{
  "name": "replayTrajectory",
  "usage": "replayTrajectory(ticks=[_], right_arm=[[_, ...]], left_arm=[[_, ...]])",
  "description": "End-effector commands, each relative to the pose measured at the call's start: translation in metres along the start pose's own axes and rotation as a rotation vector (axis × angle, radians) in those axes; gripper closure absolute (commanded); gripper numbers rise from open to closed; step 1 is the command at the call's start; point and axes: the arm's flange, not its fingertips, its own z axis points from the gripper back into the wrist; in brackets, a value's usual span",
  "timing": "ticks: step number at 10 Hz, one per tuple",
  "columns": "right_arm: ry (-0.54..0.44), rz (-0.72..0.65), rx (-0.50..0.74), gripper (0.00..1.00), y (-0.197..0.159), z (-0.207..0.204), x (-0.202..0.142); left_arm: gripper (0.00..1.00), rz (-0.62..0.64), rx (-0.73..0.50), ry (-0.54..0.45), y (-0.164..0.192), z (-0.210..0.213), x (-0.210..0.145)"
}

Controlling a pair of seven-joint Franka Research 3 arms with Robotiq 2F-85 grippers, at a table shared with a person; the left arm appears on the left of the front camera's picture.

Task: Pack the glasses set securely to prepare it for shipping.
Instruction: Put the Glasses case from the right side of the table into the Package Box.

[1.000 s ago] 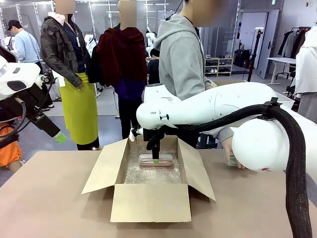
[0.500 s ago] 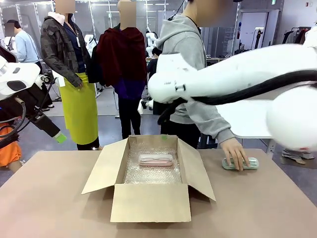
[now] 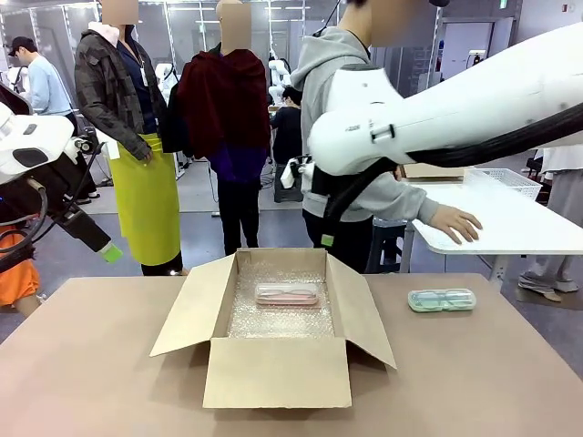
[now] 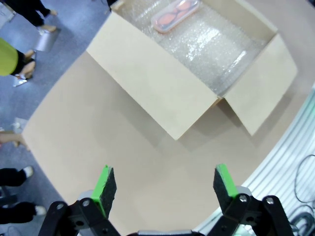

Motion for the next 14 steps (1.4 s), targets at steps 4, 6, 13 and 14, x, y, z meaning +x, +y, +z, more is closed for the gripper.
replayTrajectory(ticks=[4,6,13,14], right_arm=[[-0.055,-0.344,-0.059,0.00,0.050,0.046,-0.142],[-0.104,-0.455,-0.084,0.00,0.071,0.064,-0.186],[-0.164,-0.744,-0.104,0.00,0.072,0.051,-0.256],[-0.165,-0.743,-0.100,0.00,0.070,0.049,-0.258]], left_arm=[[0.00,-0.008,-0.002,-0.024,0.001,-0.001,0.000],[0.00,-0.008,-0.002,-0.024,0.001,-0.001,0.000],[0.00,-0.008,-0.002,-0.024,0.001,-0.001,0.000],[0.00,-0.008,-0.002,-0.024,0.001,-0.001,0.000]])
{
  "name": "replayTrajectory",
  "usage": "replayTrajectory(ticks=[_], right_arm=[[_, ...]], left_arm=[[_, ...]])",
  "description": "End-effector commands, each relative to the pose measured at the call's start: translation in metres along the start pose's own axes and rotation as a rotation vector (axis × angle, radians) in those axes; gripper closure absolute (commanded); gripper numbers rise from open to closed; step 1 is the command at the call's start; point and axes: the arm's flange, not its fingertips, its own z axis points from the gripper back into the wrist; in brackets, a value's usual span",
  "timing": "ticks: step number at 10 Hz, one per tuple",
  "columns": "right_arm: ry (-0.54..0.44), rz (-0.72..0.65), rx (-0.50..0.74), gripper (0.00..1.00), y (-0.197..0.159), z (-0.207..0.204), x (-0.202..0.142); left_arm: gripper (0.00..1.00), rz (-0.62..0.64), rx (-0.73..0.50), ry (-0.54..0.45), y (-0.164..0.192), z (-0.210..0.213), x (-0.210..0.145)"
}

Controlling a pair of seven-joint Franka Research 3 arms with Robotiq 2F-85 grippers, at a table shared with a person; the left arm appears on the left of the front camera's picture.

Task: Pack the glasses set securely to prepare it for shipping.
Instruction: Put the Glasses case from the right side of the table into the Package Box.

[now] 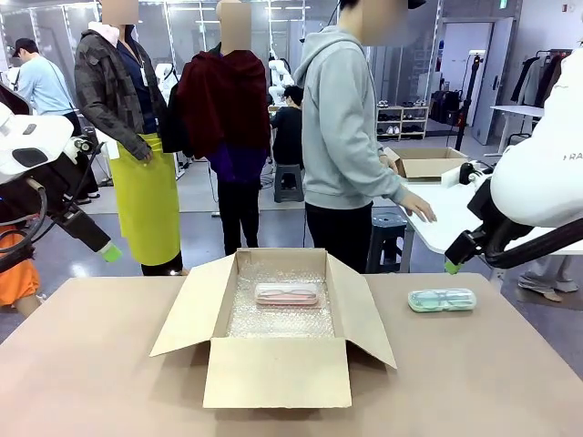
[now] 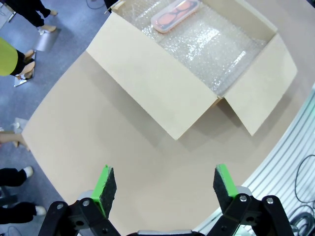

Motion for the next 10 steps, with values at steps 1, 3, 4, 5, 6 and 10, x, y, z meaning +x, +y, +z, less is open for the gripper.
replayTrajectory(ticks=[1,3,4,5,6,10], right_arm=[[-0.028,-0.001,0.015,0.00,0.005,-0.003,0.000],[-0.014,0.022,-0.003,0.00,-0.009,-0.009,0.012],[0.006,0.019,-0.021,0.00,-0.021,-0.020,0.022],[0.008,0.009,-0.038,0.00,-0.031,-0.030,0.028],[-0.019,0.011,-0.033,0.00,-0.041,-0.040,0.034],[0.025,0.058,-0.017,0.00,-0.081,-0.095,0.063]], left_arm=[[0.00,-0.008,-0.002,-0.024,0.001,-0.001,-0.001],[0.00,-0.008,-0.002,-0.024,0.001,-0.001,-0.001],[0.00,-0.008,-0.002,-0.024,0.001,-0.001,-0.001],[0.00,-0.008,-0.002,-0.024,0.001,-0.001,-0.001],[0.00,-0.008,-0.002,-0.024,0.001,-0.001,-0.001],[0.00,-0.008,-0.002,-0.024,0.001,-0.001,-0.001]])
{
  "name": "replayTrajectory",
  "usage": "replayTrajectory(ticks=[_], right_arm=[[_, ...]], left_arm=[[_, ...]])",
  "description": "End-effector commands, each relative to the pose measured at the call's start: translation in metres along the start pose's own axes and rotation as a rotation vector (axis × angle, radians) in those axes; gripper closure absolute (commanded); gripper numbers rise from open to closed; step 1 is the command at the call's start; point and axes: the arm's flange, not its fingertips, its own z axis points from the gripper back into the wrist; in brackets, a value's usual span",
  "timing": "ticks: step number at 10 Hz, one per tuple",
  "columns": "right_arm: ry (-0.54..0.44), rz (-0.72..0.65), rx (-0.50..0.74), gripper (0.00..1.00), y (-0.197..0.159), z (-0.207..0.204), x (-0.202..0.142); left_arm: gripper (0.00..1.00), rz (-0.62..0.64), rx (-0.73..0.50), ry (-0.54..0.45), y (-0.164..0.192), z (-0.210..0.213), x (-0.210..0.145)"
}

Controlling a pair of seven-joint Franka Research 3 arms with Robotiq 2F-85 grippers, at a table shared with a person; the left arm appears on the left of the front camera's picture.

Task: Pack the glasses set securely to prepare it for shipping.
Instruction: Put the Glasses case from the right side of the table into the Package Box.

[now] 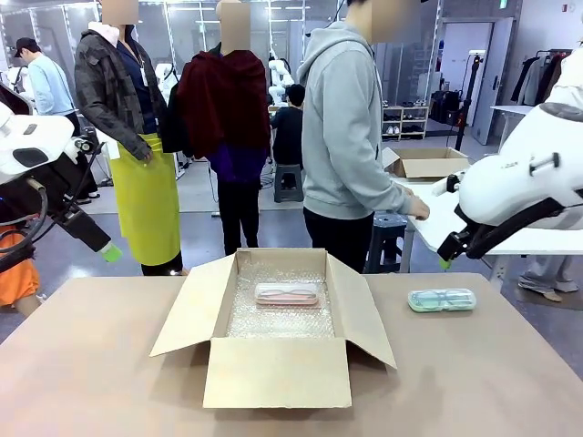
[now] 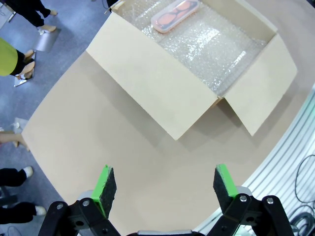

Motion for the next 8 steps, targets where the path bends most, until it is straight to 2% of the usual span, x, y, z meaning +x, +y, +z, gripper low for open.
replayTrajectory(ticks=[1,3,5,6,8], right_arm=[[0.002,0.025,0.039,0.00,-0.021,-0.016,0.013],[0.020,0.107,0.088,0.00,-0.033,-0.032,0.019],[0.027,0.328,0.133,0.00,-0.044,-0.046,0.034],[0.046,0.429,0.117,0.00,-0.045,-0.051,0.044],[0.112,0.574,0.112,0.00,-0.046,-0.057,0.060]], left_arm=[[0.00,-0.008,-0.002,-0.024,0.001,-0.001,-0.001],[0.00,-0.008,-0.002,-0.024,0.001,-0.001,-0.001],[0.00,-0.008,-0.002,-0.024,0.001,-0.001,-0.001],[0.00,-0.008,-0.002,-0.024,0.001,-0.001,-0.001],[0.00,-0.008,-0.002,-0.024,0.001,-0.001,-0.001]])
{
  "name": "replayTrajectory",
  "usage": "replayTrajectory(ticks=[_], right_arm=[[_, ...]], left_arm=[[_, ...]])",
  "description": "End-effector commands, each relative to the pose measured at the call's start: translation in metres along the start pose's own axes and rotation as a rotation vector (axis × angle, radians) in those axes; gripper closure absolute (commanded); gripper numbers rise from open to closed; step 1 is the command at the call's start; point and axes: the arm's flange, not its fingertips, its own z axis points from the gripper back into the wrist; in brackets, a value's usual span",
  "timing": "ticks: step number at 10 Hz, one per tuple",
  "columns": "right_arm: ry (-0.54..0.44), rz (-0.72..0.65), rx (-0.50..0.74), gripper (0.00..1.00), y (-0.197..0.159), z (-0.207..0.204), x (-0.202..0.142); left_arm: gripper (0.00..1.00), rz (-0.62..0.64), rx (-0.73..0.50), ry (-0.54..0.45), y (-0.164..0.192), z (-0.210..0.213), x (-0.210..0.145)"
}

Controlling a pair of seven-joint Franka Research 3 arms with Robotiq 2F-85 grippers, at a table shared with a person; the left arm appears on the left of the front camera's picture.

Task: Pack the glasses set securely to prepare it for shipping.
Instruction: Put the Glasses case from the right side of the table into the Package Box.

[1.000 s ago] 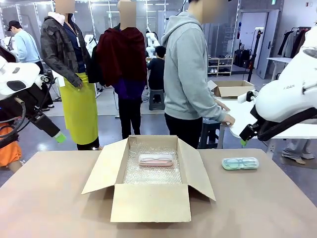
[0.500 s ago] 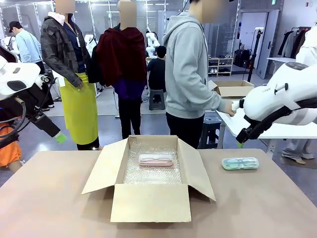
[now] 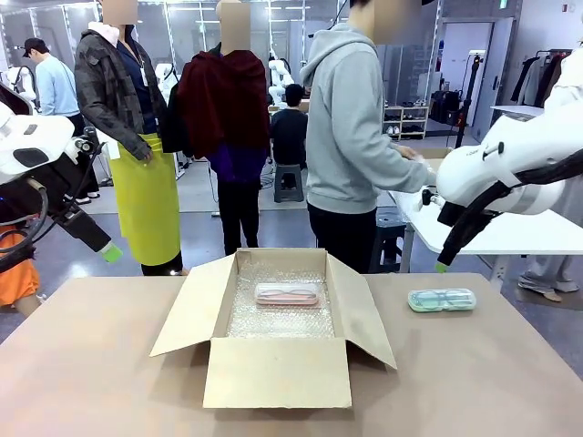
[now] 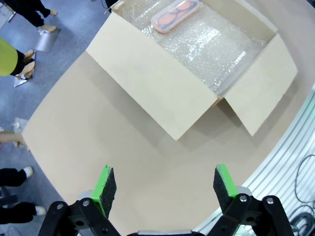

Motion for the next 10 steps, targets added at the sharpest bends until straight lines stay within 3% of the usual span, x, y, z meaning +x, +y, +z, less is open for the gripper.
replayTrajectory(ticks=[1,3,4,8,10], right_arm=[[0.088,0.132,0.008,0.00,-0.014,0.000,0.010],[0.144,0.153,0.032,0.00,-0.015,-0.005,0.020],[0.087,0.110,0.011,0.00,-0.008,-0.003,0.009],[0.112,0.129,0.017,0.00,-0.013,-0.004,0.012],[0.185,0.388,0.167,0.00,-0.014,-0.018,0.020]], left_arm=[[0.00,-0.008,-0.002,-0.024,0.001,-0.001,-0.001],[0.00,-0.008,-0.002,-0.024,0.001,-0.001,-0.001],[0.00,-0.008,-0.002,-0.024,0.001,-0.001,-0.001],[0.00,-0.008,-0.002,-0.024,0.001,-0.001,-0.001],[0.00,-0.008,-0.002,-0.024,0.001,-0.001,-0.001]])
